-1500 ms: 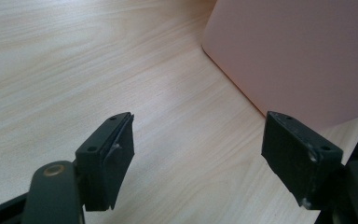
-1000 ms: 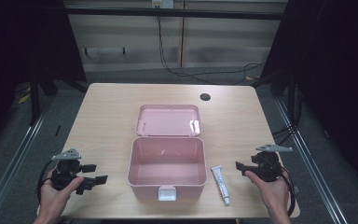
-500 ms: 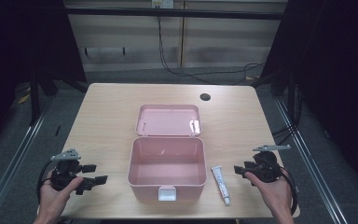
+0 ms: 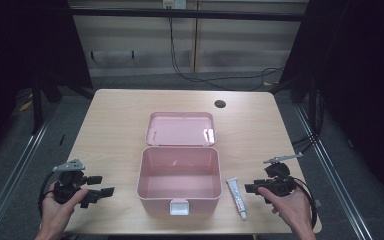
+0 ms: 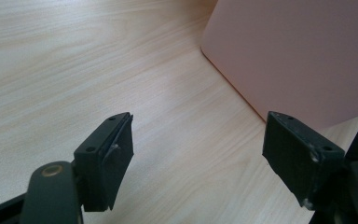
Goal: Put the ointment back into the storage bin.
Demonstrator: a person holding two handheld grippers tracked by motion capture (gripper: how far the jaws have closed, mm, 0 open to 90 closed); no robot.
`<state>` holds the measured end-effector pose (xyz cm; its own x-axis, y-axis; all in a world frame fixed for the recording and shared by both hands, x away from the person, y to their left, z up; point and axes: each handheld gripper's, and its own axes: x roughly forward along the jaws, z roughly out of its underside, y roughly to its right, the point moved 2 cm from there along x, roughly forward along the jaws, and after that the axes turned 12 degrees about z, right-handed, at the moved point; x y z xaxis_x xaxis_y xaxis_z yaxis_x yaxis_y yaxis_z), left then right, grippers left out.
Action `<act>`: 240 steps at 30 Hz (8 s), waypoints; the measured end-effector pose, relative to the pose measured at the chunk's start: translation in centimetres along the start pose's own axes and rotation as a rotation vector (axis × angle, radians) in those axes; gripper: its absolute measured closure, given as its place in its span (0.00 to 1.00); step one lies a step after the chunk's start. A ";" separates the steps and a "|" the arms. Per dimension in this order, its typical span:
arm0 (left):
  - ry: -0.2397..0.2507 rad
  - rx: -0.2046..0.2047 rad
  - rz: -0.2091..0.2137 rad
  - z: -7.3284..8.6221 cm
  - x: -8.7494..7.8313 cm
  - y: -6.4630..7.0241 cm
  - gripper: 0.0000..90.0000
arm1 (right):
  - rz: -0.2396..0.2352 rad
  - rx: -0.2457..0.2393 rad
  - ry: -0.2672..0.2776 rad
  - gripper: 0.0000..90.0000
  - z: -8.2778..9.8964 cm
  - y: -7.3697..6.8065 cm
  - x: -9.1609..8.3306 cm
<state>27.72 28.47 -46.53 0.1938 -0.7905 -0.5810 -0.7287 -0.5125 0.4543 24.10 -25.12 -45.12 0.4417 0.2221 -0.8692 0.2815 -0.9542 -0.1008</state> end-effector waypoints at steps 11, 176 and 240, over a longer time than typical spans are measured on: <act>-0.007 0.001 0.000 0.0 0.1 -0.1 0.27 | 0.025 -0.078 -0.169 0.63 -1.5 -1.8 0.7; -0.006 0.001 0.018 0.0 -0.1 0.0 0.25 | -0.016 -0.575 -0.282 0.79 -9.3 -4.6 -7.3; -0.002 0.002 0.017 0.0 0.0 0.0 0.25 | -0.181 -0.924 -0.357 0.79 -13.4 -18.7 0.2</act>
<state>27.72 28.50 -46.51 0.1804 -0.7983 -0.5746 -0.7334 -0.4984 0.4622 30.33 -4.51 -36.97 0.0883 0.1305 -0.9875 0.9365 -0.3487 0.0376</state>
